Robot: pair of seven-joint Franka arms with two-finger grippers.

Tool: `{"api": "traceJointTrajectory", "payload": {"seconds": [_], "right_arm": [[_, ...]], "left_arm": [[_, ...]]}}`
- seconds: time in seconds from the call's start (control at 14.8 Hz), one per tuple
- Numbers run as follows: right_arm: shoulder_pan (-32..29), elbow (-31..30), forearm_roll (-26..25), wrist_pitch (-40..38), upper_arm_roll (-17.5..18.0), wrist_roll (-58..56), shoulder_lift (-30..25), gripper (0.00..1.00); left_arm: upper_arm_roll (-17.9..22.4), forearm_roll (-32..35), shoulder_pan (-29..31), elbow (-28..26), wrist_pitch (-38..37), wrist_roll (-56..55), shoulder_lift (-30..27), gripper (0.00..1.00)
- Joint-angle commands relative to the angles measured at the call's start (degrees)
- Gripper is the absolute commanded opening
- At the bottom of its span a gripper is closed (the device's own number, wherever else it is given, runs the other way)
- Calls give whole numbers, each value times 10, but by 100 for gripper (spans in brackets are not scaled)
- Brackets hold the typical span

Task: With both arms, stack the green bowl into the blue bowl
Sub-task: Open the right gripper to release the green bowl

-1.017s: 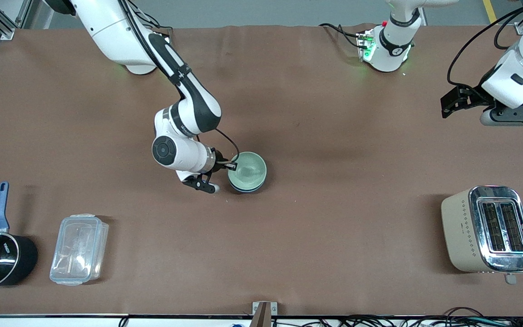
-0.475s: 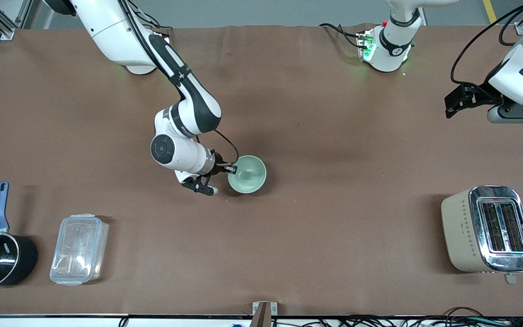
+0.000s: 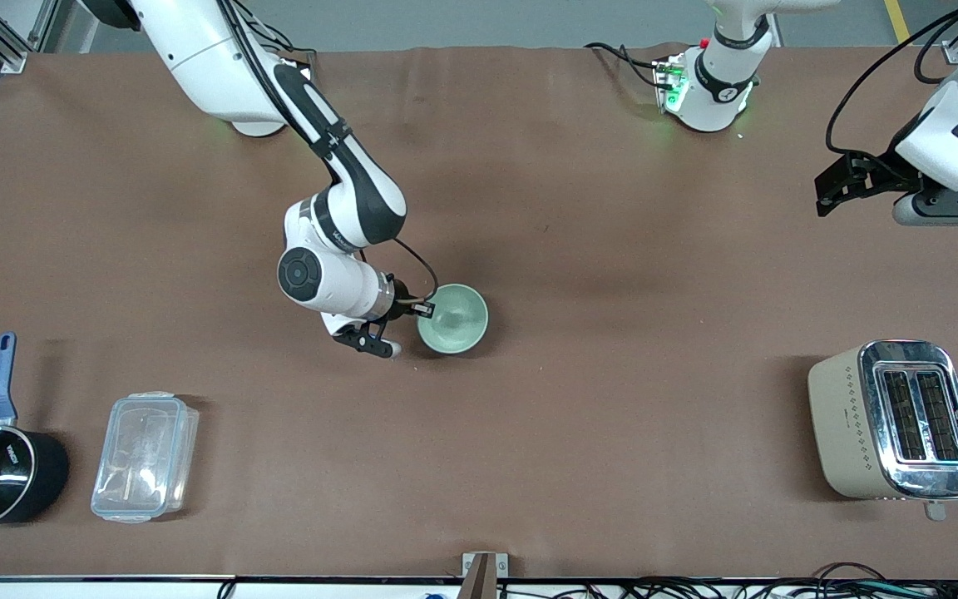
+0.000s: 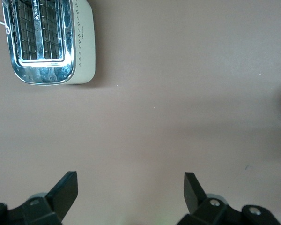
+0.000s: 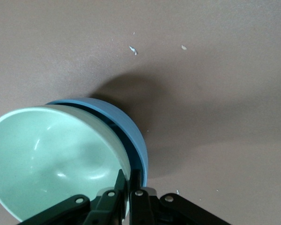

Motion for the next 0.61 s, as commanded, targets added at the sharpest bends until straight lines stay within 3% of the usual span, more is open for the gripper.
{"api": "traceJointTrajectory", "payload": {"seconds": [0.0,0.14,0.2,0.27,0.41,0.47,0.54], "right_arm": [[1,-4,-1,0,-3,-6,1,5],[-3,-8,-10,0,-3,-15,1,7],[-4,-8,-10,-1,-3,-16,1,12],[-5,-8,-10,-2,-4,-15,0,28],[-5,-6,-10,-3,-4,-10,-5,88],[-5,-4,-10,-3,-4,-11,-9,98],[-6,-3,-10,-5,-5,-11,-15,100]], "left_arm": [[-1,-12,3,2,-3,1,-5,100],[-1,-12,3,2,-4,1,-5,100],[-1,-12,3,2,-5,1,-5,100],[-1,-12,3,2,-5,1,-5,100],[-1,-12,3,2,-8,1,-7,100],[-1,-12,3,2,-11,1,-8,100],[-1,-12,3,2,-12,1,-8,100]]}}
